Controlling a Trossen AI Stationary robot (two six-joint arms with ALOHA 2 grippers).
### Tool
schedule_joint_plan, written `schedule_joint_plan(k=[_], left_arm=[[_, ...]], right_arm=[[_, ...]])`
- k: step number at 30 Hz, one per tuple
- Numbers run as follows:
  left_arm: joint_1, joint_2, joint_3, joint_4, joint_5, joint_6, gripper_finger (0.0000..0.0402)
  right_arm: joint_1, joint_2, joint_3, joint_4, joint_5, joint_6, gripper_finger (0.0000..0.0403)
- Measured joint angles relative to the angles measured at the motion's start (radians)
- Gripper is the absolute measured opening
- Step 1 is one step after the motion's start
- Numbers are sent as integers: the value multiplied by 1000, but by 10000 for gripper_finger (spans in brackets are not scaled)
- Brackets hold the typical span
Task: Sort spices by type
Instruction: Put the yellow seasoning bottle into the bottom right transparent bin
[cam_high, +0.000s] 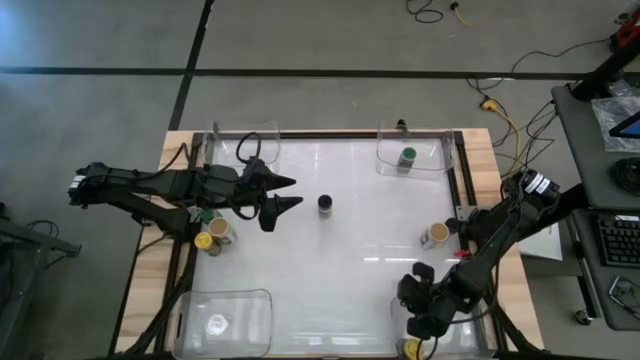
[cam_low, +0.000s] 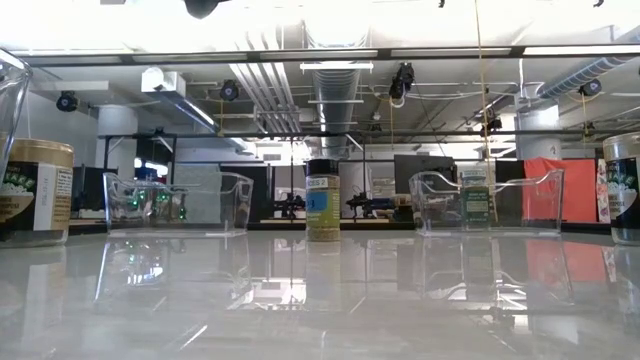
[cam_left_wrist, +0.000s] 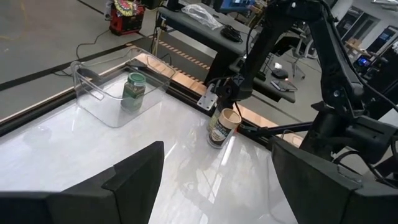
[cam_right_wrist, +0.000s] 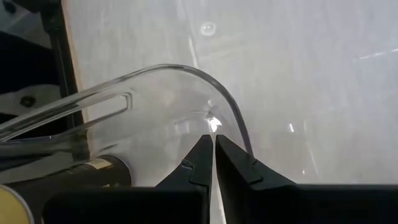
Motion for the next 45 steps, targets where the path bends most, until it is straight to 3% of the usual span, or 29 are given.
schedule_joint_plan(k=[15, 21, 25, 29, 37, 45], left_arm=[[0, 101, 0, 4, -1, -29, 283], [-7, 95, 0, -14, 0, -38, 283], [-19, 58, 0, -144, 2, -75, 283], [-18, 4, 0, -372, 0, -148, 283], [-19, -115, 0, -690, 16, -174, 283], [-19, -216, 0, -859, 54, -110, 283]], right_arm=[[-42, 0, 4, -81, 0, 2, 13], [-41, -26, 83, -94, -50, -51, 13], [-40, -42, 179, -161, -147, -104, 13], [-40, -48, 289, -258, -153, -165, 13], [-95, -47, 436, -304, 155, -235, 13], [-199, -30, 451, -170, 235, -243, 13]])
